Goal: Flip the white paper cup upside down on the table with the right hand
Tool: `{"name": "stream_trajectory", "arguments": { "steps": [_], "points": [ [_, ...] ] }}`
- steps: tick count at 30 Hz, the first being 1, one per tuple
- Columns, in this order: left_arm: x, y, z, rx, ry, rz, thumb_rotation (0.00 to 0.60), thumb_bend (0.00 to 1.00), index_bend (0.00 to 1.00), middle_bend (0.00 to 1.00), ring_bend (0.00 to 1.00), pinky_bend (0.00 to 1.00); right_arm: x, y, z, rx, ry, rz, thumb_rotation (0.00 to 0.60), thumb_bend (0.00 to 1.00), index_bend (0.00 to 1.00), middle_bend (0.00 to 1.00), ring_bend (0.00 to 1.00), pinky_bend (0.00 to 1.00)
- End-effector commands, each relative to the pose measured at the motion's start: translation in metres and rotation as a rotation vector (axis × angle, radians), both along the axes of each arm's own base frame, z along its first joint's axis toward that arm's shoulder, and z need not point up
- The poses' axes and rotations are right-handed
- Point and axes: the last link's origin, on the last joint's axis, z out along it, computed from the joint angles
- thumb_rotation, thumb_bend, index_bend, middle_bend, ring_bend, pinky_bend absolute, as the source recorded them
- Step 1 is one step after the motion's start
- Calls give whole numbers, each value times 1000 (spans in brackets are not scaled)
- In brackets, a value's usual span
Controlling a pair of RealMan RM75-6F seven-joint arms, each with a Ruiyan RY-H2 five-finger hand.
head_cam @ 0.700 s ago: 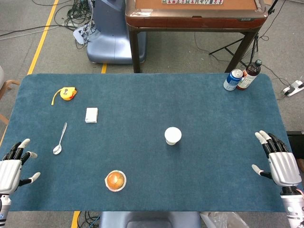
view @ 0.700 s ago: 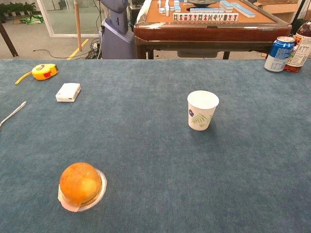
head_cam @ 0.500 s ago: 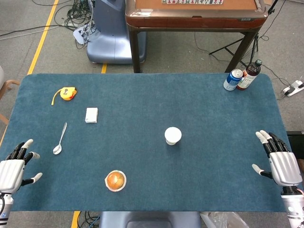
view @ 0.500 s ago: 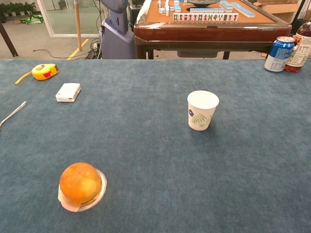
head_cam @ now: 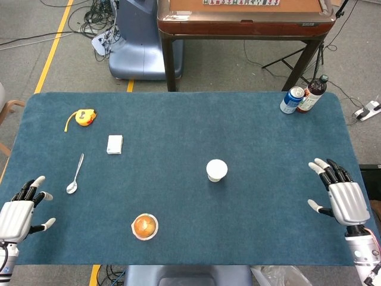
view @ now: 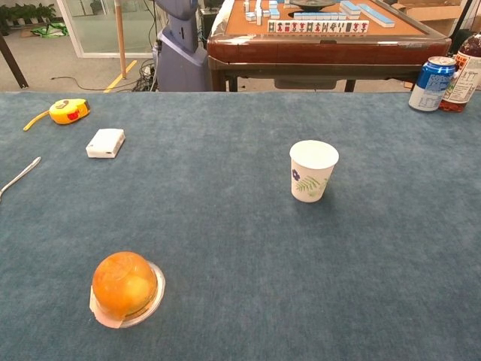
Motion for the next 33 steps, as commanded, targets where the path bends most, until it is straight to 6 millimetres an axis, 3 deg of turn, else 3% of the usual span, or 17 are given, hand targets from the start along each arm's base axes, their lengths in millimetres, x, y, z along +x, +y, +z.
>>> {"name": "stream_trajectory", "arguments": {
  "steps": [1, 15, 24, 33],
  "points": [
    [0, -1, 0, -7, -3, 0, 600, 96, 416, 91, 83, 278, 16, -12, 3, 10, 16, 36, 600, 0, 232, 151, 61, 178],
    [0, -1, 1, -19, -17, 1, 600, 96, 417, 91, 83, 278, 88, -65, -5, 112, 109, 113, 600, 0, 270, 155, 61, 178],
    [0, -2, 2, -20, -21, 0, 600, 96, 417, 90, 82, 278, 115, -90, -27, 220, 211, 145, 600, 0, 270, 116, 56, 172],
    [-1, -1, 0, -27, -21, 7, 600, 96, 417, 91, 83, 278, 134, -114, -51, 295, 262, 246, 600, 0, 270, 13, 0, 85]
  ]
}}
